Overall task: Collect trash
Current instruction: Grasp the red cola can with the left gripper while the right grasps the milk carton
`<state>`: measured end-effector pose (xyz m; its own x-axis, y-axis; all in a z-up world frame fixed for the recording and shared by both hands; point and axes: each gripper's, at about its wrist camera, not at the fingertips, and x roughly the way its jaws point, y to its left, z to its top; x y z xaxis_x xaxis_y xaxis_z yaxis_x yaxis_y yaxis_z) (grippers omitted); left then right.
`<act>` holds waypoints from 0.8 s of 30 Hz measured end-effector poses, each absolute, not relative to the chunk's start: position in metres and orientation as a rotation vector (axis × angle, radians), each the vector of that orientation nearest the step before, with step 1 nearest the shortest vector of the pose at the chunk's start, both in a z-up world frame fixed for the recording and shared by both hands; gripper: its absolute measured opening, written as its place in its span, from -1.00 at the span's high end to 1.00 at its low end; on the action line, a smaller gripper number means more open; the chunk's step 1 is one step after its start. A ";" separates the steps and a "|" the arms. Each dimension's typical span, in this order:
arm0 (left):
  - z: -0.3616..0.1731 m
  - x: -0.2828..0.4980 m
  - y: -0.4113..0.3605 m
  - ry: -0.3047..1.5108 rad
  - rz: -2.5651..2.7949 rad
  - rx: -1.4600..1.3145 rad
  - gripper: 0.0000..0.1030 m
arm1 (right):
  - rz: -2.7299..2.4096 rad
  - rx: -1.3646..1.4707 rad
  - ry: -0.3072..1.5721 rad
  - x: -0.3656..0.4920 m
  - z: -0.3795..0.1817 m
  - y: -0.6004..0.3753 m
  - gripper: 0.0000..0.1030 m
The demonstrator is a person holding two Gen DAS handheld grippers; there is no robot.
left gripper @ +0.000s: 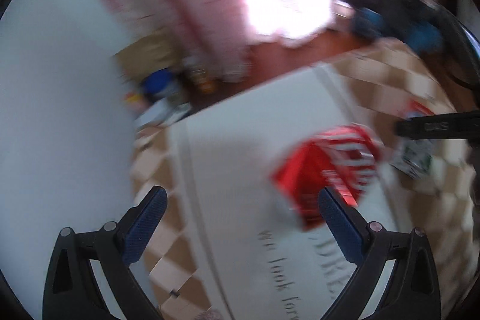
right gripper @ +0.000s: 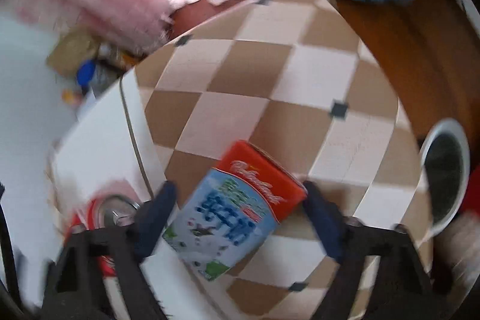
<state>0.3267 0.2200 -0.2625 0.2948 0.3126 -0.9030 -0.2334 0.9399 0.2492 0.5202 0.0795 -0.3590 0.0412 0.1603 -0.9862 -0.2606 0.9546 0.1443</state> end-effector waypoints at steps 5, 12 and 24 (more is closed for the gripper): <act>-0.297 0.355 0.187 1.375 0.041 0.217 -1.00 | 0.396 -0.240 1.469 0.517 -0.355 0.056 -0.49; -0.332 0.380 0.169 1.480 -0.039 0.295 -0.98 | 0.435 -0.217 1.560 0.523 -0.359 0.021 -0.50; -0.317 0.376 0.160 1.372 0.026 0.134 0.25 | 0.414 -0.224 1.526 0.516 -0.360 0.023 -0.50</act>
